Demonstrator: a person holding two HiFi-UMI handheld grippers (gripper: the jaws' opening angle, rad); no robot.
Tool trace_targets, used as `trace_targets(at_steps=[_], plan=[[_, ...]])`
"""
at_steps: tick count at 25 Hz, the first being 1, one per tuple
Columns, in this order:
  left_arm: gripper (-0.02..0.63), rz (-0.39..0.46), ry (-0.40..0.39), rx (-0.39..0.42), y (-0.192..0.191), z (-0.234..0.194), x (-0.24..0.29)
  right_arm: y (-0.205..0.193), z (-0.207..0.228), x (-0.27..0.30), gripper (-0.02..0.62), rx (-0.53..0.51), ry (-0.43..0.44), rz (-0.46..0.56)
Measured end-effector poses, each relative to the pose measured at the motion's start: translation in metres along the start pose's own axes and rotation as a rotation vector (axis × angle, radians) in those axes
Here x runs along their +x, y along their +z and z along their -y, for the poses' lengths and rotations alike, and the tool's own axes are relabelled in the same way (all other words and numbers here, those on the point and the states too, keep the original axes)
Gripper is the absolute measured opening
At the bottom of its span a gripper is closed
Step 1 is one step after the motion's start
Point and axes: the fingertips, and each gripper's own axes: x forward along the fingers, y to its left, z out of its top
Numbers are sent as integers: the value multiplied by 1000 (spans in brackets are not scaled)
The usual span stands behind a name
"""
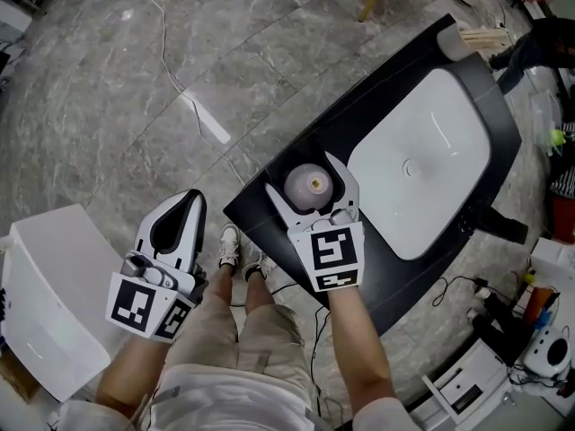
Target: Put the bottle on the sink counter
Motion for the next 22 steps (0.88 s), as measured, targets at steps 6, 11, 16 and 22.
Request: trace_targets(at_steps=[6,11,16,22], plan=[[14,-1,-1,-4,0,-2,0,-4,-4,3,417,-25,-1,-47],[14,1,-7,-4,0,0,-1,-8,-4,4,417,-42,-11,-78],[14,5,-10,-4,2,1,-3,-10,-5,4,417,-56,-23,-96],[14,5,-10,-5,1,1,-6,-10,-6,4,416,-48,-6,-96]])
